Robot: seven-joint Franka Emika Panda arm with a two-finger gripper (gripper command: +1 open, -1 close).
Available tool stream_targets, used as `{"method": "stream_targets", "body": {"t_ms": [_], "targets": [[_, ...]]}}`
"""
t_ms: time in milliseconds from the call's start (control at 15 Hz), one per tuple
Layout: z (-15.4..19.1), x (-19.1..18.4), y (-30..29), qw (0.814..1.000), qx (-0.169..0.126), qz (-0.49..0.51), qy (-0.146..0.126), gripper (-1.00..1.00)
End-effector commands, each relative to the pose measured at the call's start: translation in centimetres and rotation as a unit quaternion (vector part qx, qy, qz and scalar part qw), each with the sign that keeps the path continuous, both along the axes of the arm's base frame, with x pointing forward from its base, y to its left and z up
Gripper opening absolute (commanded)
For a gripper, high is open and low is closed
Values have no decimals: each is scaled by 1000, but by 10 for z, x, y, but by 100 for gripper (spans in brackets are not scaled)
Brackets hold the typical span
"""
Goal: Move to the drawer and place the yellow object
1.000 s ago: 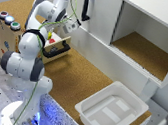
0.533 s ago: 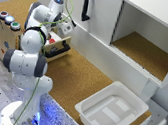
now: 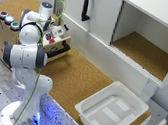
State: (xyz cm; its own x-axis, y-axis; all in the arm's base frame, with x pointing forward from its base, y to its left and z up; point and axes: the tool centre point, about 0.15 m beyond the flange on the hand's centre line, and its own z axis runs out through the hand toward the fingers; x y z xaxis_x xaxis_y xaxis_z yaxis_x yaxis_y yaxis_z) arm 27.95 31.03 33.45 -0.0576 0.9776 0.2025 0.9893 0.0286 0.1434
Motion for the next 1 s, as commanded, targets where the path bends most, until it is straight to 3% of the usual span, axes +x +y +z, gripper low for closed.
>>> {"method": "stream_targets", "body": {"t_ms": [0, 200, 933], "targets": [[29, 0, -14, 1000, -2, -21, -13, 100], [58, 0, -24, 999, 2, -35, -14, 100], [58, 0, -24, 999, 2, -35, -14, 100]]}}
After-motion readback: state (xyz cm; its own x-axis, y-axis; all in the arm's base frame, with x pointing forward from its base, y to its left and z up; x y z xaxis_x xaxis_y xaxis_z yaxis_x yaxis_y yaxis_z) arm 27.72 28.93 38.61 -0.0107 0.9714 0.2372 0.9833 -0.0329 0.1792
